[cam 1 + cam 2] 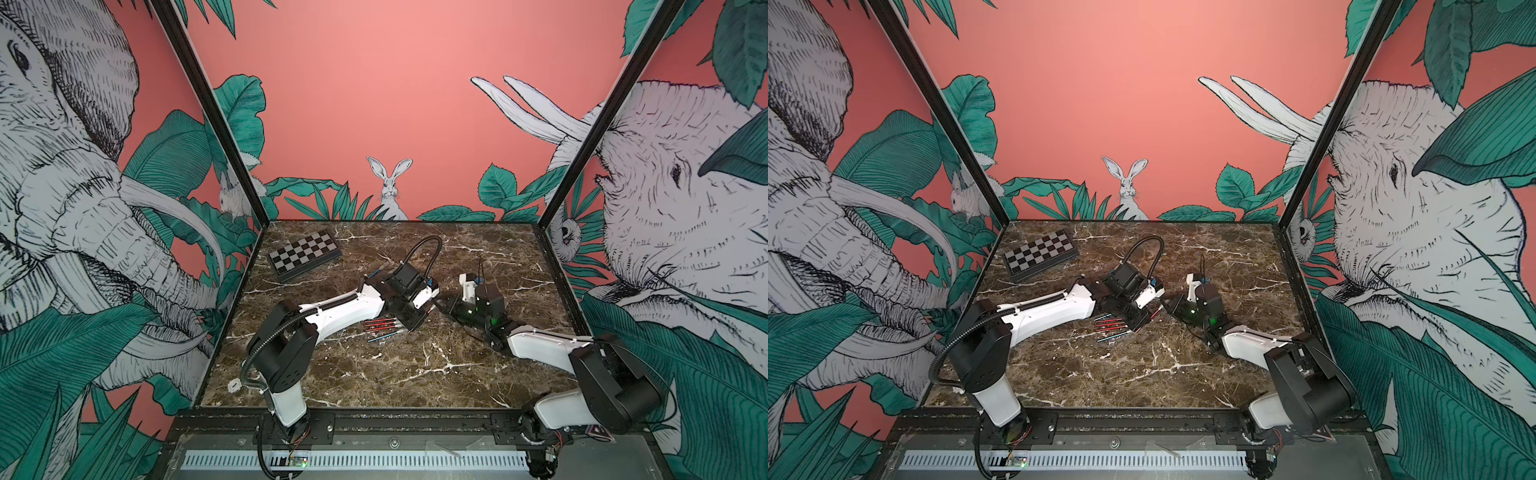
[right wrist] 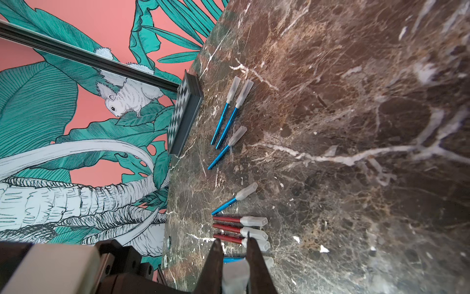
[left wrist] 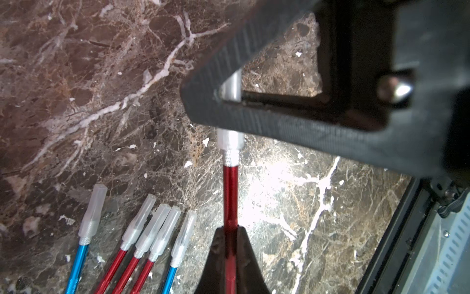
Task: Remove protective caps from carving knives
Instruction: Remove the protective sleeve from the carving knife, then place the carving knife at the center of the board, then place the protective sleeve at the center of the board.
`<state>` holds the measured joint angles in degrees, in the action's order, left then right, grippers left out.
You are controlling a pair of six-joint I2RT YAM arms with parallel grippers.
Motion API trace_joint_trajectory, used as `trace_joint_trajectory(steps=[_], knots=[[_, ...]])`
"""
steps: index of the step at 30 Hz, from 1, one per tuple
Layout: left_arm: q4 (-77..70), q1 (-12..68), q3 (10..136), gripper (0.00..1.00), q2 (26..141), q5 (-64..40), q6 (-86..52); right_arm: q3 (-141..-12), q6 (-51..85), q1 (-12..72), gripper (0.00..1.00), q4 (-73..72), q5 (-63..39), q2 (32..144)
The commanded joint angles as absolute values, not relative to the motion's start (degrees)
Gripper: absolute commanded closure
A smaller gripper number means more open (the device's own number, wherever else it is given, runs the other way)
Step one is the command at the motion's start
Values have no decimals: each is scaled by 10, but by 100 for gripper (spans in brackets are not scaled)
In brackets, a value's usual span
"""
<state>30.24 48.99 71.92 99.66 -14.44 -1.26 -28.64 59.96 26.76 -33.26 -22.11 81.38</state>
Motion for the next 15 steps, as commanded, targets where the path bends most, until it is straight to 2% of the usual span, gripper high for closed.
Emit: trace_joint_trajectory(steps=[1, 15], knots=[[476, 492, 696, 100, 992, -141, -7, -289, 570, 211, 85, -346, -81, 822], [480, 494, 712, 100, 1002, -137, -2, -296, 566, 204, 87, -342, -90, 834]])
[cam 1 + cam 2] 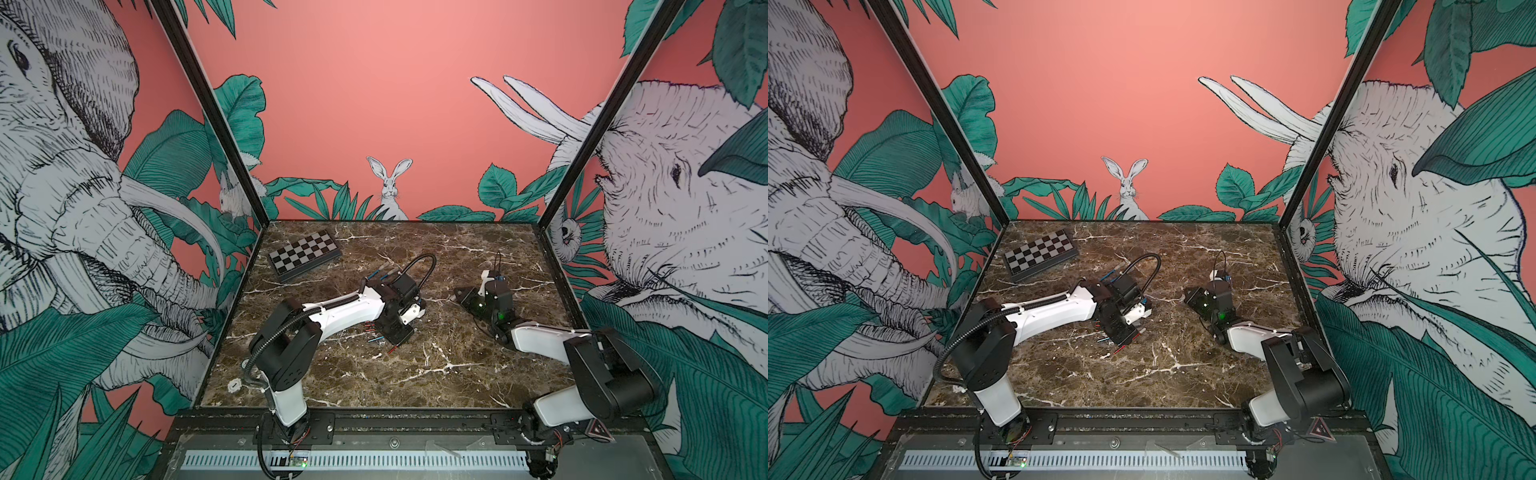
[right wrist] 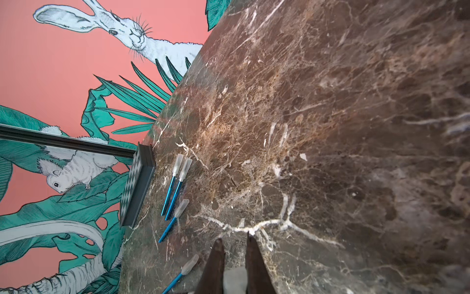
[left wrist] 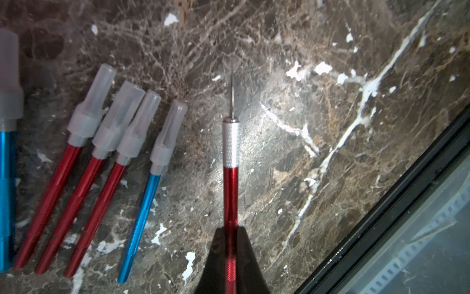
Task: Remove protective caps from carving knives
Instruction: Place the protective sleeve at the center of the board.
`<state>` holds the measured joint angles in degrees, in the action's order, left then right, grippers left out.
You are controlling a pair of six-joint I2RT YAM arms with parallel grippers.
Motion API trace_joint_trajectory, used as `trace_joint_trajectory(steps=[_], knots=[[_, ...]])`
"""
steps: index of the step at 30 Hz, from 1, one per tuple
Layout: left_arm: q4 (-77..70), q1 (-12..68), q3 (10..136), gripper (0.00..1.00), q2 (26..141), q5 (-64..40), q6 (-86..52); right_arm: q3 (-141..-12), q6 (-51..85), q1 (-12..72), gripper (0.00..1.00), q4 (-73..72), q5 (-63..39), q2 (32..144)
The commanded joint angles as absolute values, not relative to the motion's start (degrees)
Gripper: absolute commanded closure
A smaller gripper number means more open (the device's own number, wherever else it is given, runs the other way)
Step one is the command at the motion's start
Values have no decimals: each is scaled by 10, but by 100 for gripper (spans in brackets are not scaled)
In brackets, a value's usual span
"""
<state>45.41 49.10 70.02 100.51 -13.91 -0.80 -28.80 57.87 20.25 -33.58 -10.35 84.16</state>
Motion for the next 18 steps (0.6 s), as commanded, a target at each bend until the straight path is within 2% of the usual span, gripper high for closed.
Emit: trace_joint_trajectory(steps=[1, 6, 12, 18], knots=[[481, 493, 716, 100, 1001, -136, -2, -296, 562, 203, 86, -329, -87, 827], [483, 494, 762, 100, 1010, -137, -30, -325, 508, 188, 81, -138, -90, 779], [441, 503, 851, 100, 1067, -157, -150, -342, 455, 135, 79, 98, -120, 731], [385, 512, 923, 100, 1144, -160, -238, -353, 420, 106, 78, 177, -131, 716]])
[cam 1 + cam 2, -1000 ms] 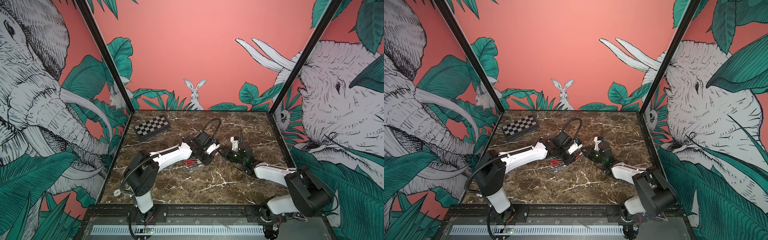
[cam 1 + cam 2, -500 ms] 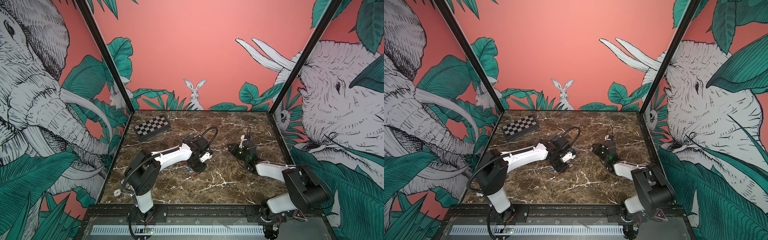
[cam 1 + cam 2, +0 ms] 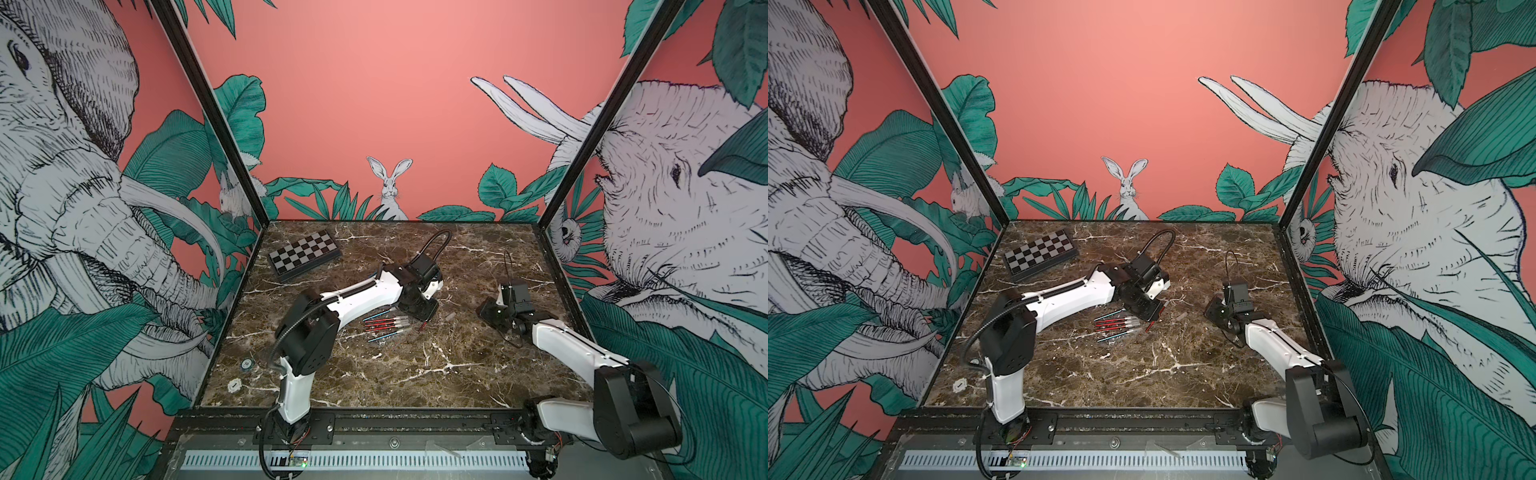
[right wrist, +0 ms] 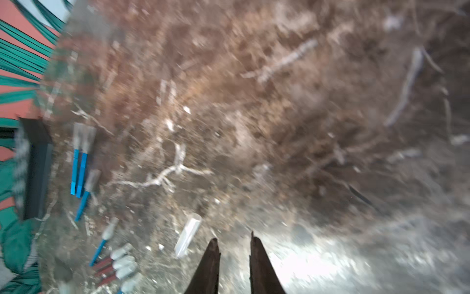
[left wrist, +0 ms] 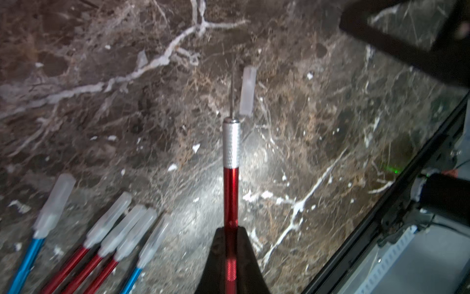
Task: Remove protective caps from carving knives
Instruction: Place the protective sleeve at the center of the board.
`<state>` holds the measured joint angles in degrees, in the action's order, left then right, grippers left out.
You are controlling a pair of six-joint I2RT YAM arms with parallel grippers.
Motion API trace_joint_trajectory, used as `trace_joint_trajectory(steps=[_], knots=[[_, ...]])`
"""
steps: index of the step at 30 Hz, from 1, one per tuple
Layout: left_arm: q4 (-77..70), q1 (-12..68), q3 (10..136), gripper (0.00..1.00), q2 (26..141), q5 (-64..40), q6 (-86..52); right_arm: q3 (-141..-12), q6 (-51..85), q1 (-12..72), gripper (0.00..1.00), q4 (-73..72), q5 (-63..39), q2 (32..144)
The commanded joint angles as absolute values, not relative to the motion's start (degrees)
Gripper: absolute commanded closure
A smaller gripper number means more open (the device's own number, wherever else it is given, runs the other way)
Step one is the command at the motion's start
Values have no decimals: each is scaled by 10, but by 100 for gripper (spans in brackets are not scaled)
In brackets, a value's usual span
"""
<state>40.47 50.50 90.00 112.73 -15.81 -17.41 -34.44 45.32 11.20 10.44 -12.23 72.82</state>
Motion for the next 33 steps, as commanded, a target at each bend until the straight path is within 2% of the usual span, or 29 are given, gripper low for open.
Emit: trace_joint_trajectory(steps=[1, 14, 22, 33], knots=[[381, 512, 934, 100, 1154, -154, -244, -353, 417, 105, 77, 180, -128, 712], [363, 515, 997, 100, 1231, -154, -300, -336, 407, 80, 73, 215, -190, 721], [380, 518, 1022, 100, 1265, -175, -284, -286, 429, 112, 69, 295, -166, 636], [367, 525, 1020, 100, 1287, -188, -293, -265, 470, 181, 69, 261, -153, 656]])
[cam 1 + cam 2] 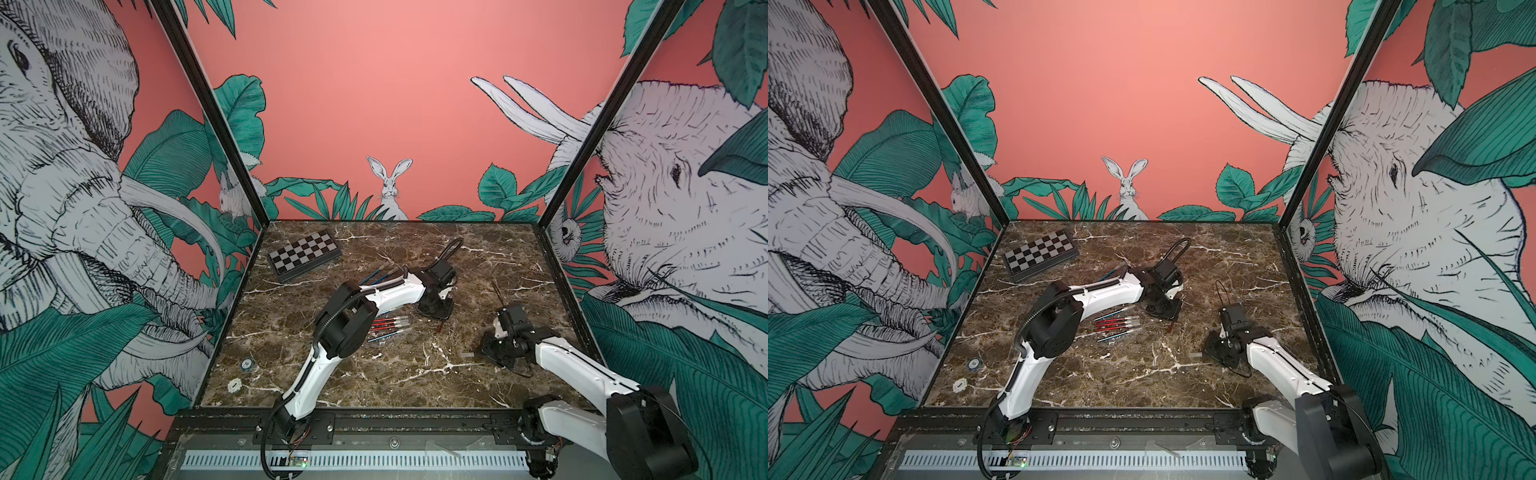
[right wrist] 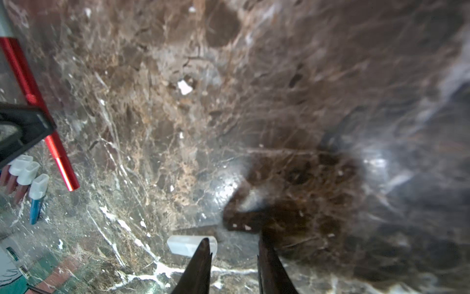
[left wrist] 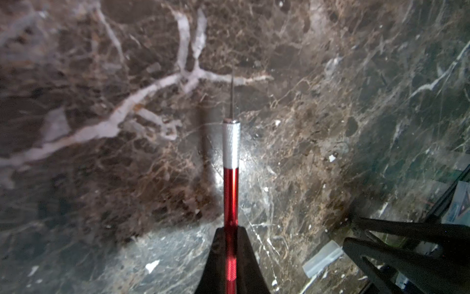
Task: Remove protective caps from carving knives
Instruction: Place the protective sleeve at the center of the board.
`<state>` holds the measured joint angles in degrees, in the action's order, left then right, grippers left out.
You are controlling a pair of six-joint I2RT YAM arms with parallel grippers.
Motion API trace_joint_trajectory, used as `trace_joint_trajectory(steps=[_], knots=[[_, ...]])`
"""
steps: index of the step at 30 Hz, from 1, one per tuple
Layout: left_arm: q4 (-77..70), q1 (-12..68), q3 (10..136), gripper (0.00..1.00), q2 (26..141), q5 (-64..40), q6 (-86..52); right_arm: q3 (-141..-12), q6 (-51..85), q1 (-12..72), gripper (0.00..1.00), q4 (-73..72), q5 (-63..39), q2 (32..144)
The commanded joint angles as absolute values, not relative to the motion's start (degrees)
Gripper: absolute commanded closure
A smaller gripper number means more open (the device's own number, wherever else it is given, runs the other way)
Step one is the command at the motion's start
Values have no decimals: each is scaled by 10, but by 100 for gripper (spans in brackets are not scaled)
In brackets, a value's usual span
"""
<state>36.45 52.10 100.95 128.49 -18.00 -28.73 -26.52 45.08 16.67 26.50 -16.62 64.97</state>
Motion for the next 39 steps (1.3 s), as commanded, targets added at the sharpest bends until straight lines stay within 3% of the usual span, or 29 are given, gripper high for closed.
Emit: trace_joint_trajectory(steps=[1, 14, 22, 34, 39], knots=[[367, 525, 1020, 100, 1290, -189, -294, -263, 474, 187, 69, 259, -148, 657], [364, 527, 1013, 98, 1305, -192, -292, -264, 490, 198, 68, 256, -115, 636], [373, 527, 1020, 67, 1303, -187, -288, -289, 480, 196, 68, 257, -104, 642], [426, 526, 1072, 43, 1247, -143, -247, -318, 442, 176, 65, 264, -101, 625], [449, 517, 1075, 28, 1190, -117, -201, -356, 396, 165, 54, 277, -105, 617]])
